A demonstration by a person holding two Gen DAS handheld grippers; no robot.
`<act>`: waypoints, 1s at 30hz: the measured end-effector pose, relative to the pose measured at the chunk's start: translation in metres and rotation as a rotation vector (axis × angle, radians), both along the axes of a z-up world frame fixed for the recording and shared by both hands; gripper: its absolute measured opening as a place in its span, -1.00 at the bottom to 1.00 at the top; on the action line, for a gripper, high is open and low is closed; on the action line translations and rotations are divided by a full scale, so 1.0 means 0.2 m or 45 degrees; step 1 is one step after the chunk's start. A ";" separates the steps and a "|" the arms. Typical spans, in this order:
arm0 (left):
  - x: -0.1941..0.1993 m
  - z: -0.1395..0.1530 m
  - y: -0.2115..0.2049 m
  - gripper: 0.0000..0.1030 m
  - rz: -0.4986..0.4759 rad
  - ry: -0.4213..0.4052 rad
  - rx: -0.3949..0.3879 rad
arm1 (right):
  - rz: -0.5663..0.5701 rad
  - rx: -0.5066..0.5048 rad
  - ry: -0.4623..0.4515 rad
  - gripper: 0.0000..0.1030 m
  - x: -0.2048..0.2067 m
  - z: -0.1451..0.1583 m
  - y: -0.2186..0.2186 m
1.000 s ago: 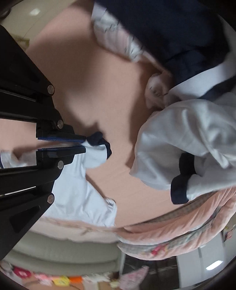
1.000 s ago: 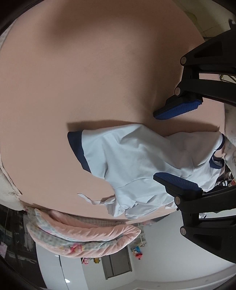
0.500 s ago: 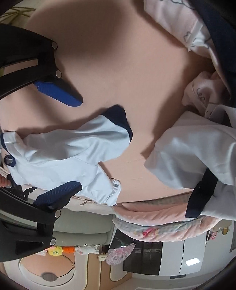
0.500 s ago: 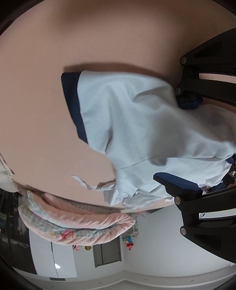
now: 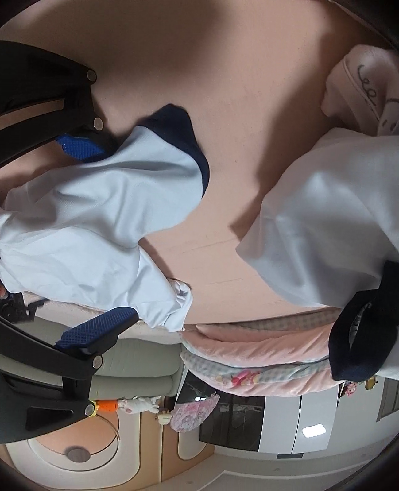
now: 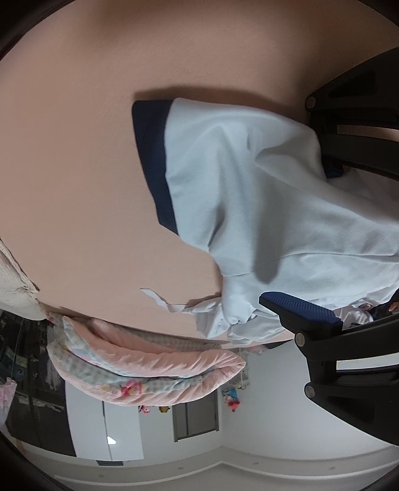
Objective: Fold clothes
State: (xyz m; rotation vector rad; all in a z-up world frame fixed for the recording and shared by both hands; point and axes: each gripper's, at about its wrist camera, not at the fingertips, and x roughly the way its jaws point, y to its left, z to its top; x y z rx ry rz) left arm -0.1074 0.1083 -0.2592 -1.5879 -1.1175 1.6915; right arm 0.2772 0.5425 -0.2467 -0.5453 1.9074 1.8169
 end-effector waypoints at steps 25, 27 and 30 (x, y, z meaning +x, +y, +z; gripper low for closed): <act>0.07 0.35 0.24 -0.91 -0.199 0.530 -1.081 | 0.282 0.976 -1.219 -1.00 -0.43 0.29 -0.29; 0.07 0.36 0.24 -0.91 -0.209 0.532 -1.095 | 0.283 0.972 -1.238 -1.00 -0.41 0.29 -0.28; 0.09 0.40 0.25 -0.91 -0.212 0.594 -1.162 | 0.277 1.026 -1.337 -1.00 -0.40 0.32 -0.28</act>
